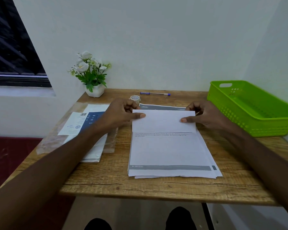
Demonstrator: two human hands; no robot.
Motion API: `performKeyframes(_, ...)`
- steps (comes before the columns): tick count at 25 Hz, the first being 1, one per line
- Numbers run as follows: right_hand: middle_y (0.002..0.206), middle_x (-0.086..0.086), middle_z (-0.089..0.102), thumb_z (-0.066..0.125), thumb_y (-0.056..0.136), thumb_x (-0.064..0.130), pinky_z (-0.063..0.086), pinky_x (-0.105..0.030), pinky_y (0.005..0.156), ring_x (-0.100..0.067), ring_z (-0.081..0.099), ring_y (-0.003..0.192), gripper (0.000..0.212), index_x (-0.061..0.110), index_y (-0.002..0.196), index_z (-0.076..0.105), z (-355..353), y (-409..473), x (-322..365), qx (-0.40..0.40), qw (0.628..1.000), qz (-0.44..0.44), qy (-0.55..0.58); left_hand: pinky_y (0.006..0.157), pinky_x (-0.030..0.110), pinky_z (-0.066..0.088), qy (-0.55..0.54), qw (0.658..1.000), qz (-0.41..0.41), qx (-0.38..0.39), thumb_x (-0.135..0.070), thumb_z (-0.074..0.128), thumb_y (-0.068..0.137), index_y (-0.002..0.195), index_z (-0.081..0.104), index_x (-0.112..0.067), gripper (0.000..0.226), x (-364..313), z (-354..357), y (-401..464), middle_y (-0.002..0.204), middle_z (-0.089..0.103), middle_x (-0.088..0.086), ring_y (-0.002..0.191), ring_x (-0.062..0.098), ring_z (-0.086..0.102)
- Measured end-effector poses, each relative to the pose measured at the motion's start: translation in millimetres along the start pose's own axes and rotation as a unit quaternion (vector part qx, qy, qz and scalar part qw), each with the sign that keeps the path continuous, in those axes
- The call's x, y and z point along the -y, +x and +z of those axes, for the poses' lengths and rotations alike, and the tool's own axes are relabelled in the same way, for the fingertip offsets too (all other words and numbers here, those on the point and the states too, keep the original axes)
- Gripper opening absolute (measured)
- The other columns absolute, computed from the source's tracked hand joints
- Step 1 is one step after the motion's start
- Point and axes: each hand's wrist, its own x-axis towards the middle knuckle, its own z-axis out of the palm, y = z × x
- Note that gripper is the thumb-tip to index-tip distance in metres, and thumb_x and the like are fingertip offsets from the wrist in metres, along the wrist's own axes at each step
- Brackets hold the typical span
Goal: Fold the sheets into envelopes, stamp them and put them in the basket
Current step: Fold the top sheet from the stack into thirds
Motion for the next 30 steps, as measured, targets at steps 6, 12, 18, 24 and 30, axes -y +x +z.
performKeyframes(6, 0.076, 0.004, 0.07, 0.091, 0.068, 0.004, 0.044, -0.025, 0.063, -0.01, 0.059, 0.069, 0.023, 0.014, 0.076, 0.072, -4, 1, 9, -0.051, 0.997, -0.055, 0.035, 0.071, 0.022, 0.058, -0.12, 0.99, 0.049, -0.058, -0.02, 0.082, 0.085, 0.106, 0.079, -0.006, 0.025, -5, -6, -3, 0.097, 0.08, 0.007, 0.089, 0.018, 0.076)
performKeyframes(12, 0.078, -0.003, 0.074, 0.087, 0.073, 0.003, 0.048, -0.032, 0.064, -0.011, 0.063, 0.071, 0.016, 0.012, 0.077, 0.074, -5, -4, 8, -0.097, 0.991, -0.088, -0.028, 0.08, 0.017, 0.057, -0.01, 0.99, 0.115, -0.076, -0.018, 0.082, 0.086, 0.105, 0.081, -0.017, 0.019, -6, 0, -7, 0.096, 0.08, -0.01, 0.09, 0.006, 0.076)
performKeyframes(18, 0.077, 0.006, 0.075, 0.082, 0.069, -0.008, 0.055, -0.03, 0.068, -0.009, 0.069, 0.073, 0.031, 0.021, 0.076, 0.078, -2, -8, 9, -0.034, 0.978, -0.16, -0.131, 0.072, 0.006, 0.051, 0.133, 0.975, 0.175, -0.032, -0.012, 0.08, 0.085, 0.106, 0.081, -0.019, 0.022, -5, 0, -11, 0.099, 0.079, -0.004, 0.081, -0.005, 0.072)
performKeyframes(24, 0.092, 0.003, 0.077, 0.088, 0.07, 0.001, 0.058, -0.044, 0.078, -0.02, 0.071, 0.086, 0.024, 0.015, 0.087, 0.08, 1, -16, 15, 0.053, 0.976, -0.143, -0.154, 0.061, 0.013, 0.046, 0.249, 0.952, 0.175, 0.033, -0.023, 0.078, 0.087, 0.108, 0.08, -0.03, 0.022, -12, 2, -16, 0.099, 0.079, -0.005, 0.062, 0.007, 0.065)
performKeyframes(30, 0.095, 0.009, 0.076, 0.089, 0.076, 0.026, 0.057, -0.043, 0.08, -0.012, 0.07, 0.09, 0.018, 0.019, 0.09, 0.079, 3, -20, 18, 0.077, 0.972, -0.139, -0.176, 0.083, 0.03, 0.055, 0.362, 0.919, 0.138, 0.074, -0.017, 0.068, 0.085, 0.11, 0.079, -0.038, 0.034, -23, 4, -23, 0.105, 0.079, -0.008, 0.076, 0.009, 0.066)
